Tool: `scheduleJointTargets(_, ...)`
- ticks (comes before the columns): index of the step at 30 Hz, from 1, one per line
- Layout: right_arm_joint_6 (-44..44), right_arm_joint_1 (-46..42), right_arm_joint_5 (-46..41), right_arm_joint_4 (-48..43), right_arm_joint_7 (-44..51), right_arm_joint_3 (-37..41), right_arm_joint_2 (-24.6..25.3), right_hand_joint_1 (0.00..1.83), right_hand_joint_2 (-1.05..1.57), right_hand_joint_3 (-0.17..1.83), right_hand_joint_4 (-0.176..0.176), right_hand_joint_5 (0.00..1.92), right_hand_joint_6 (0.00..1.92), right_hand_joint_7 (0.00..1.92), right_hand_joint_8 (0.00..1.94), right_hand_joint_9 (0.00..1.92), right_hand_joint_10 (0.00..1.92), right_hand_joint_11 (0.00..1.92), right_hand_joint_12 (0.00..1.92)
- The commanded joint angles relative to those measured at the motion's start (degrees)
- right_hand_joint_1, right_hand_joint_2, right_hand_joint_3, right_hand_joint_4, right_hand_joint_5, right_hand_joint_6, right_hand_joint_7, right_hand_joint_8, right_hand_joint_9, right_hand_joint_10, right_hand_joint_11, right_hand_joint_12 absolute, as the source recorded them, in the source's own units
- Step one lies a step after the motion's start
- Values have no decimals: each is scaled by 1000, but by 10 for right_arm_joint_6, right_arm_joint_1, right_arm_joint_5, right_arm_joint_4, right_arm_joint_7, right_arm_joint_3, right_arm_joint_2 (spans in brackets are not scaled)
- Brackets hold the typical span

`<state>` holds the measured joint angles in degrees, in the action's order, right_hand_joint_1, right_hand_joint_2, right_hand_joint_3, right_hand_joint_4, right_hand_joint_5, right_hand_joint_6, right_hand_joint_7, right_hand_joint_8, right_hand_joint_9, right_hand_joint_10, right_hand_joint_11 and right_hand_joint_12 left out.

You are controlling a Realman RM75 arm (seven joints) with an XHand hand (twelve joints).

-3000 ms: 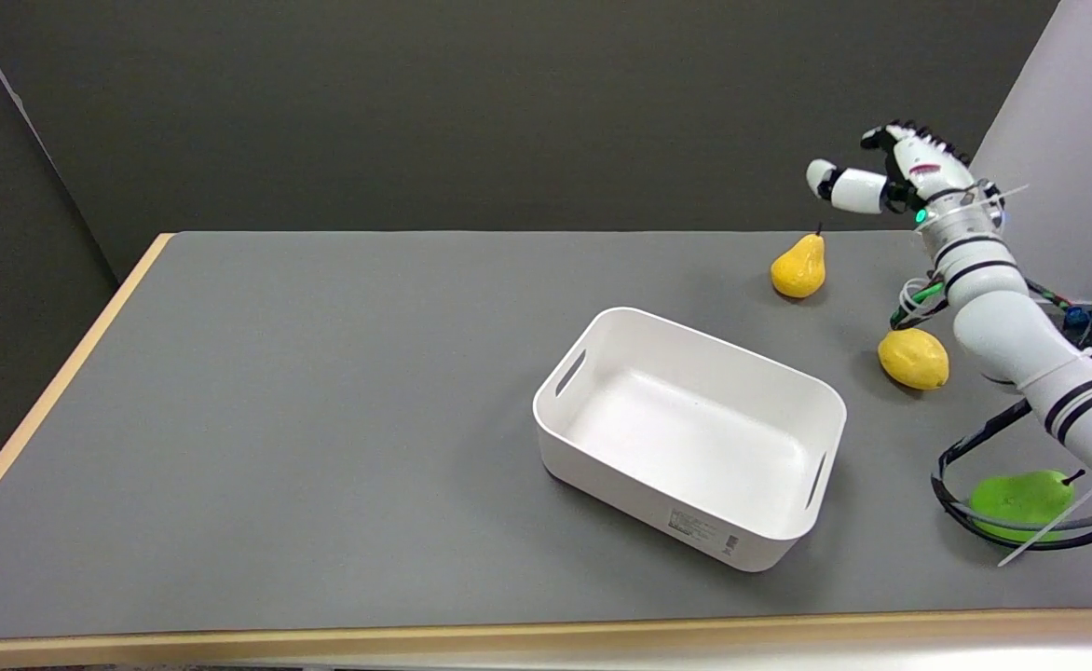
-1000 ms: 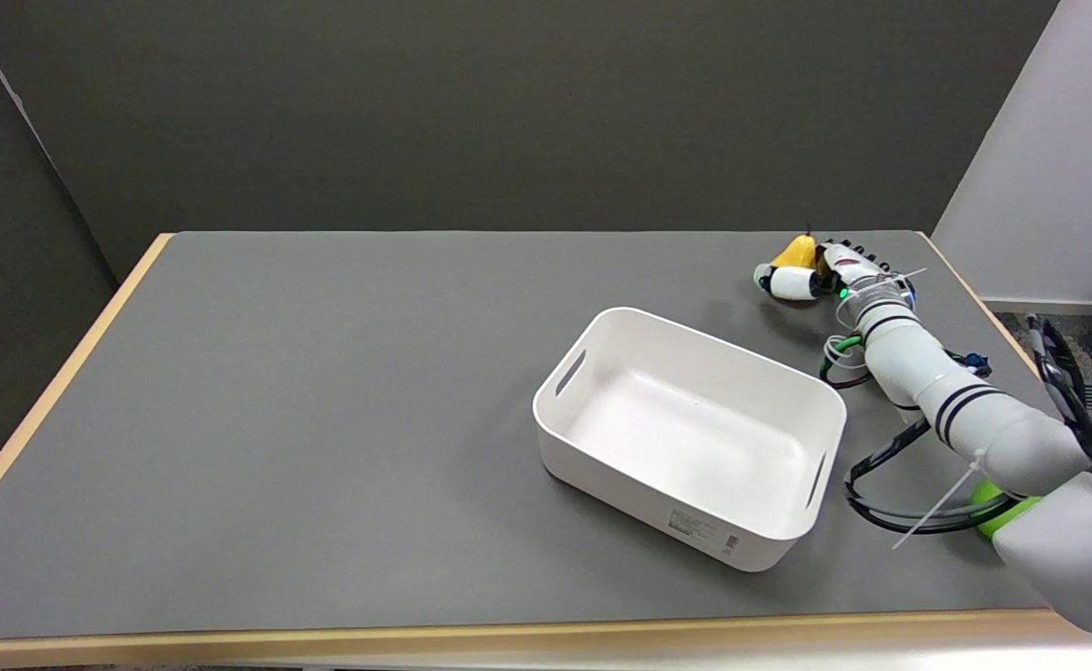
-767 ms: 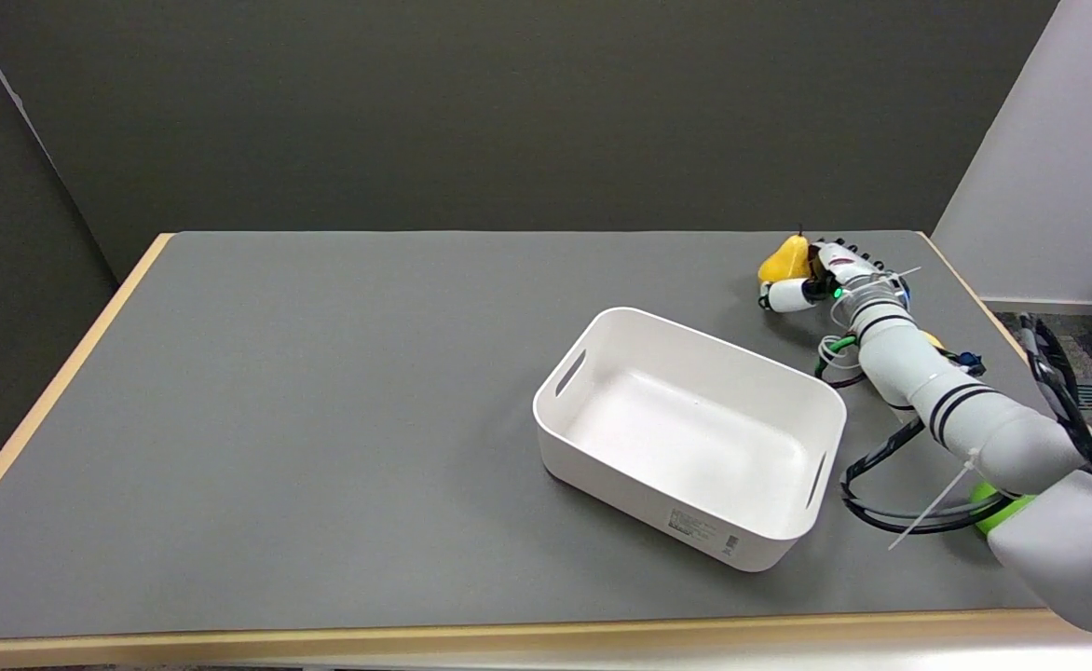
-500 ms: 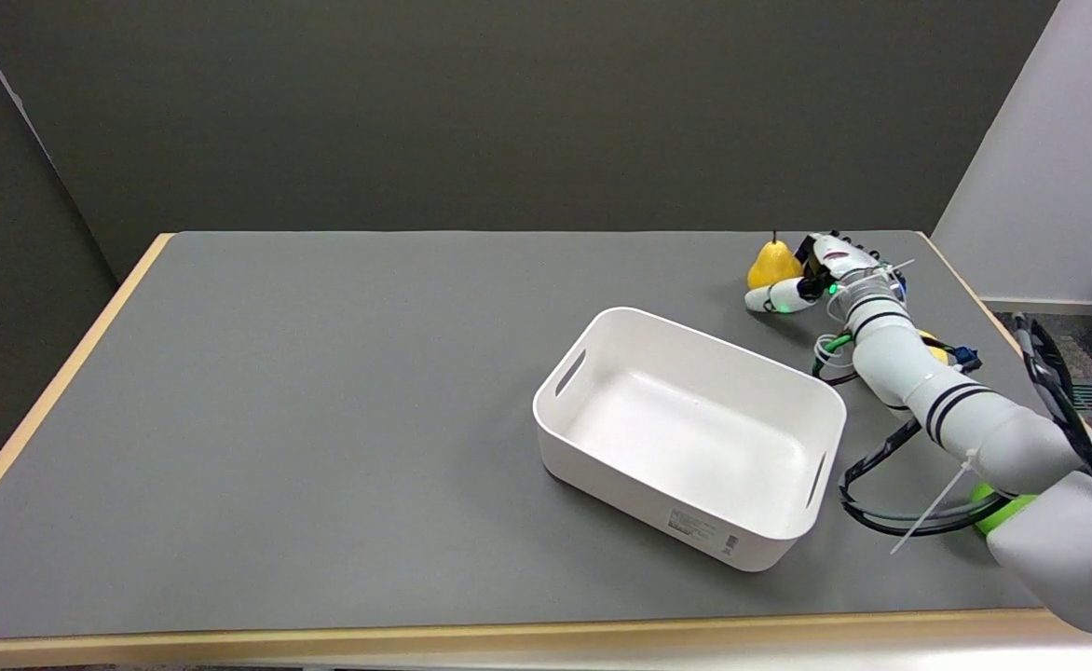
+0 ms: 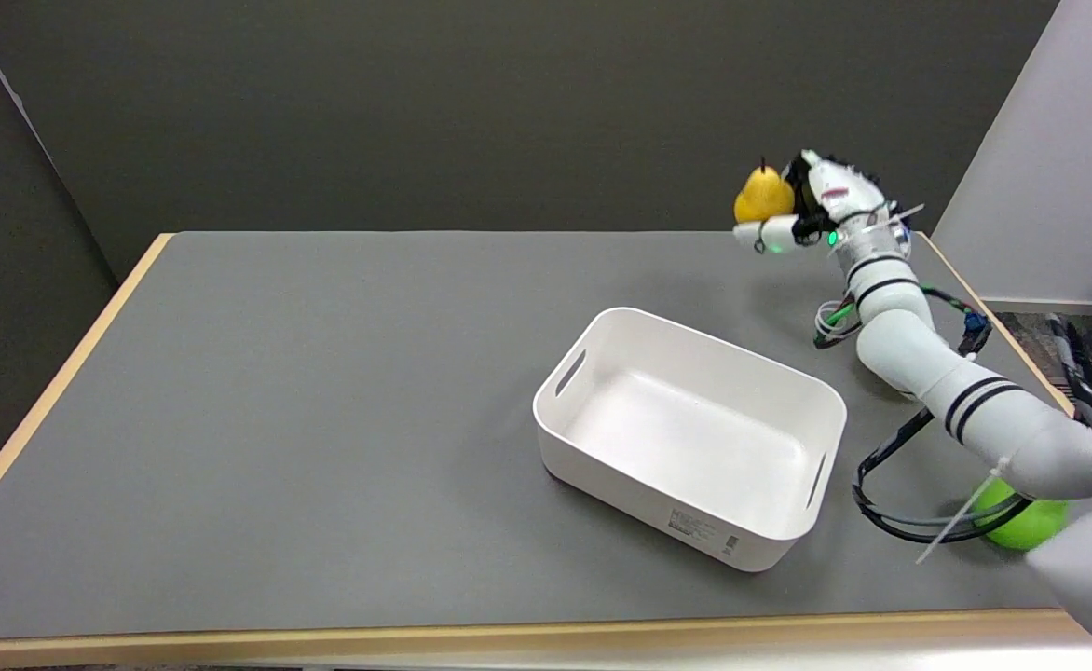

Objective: Pick up the pear at the top right corner.

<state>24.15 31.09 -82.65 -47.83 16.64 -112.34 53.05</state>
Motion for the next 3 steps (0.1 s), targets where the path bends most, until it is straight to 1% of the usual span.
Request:
scheduleJointTargets(1,124,-270,178,-451,-48,137,-87,1124,1113,429,-56,560,1575,742,1628,728,1505,192,1899)
scheduleJointTargets(3,158,-327,217,-498,-48,140,-81,1111,1142,388,-52,548,1585,728,1642,720,1464,250,1871)
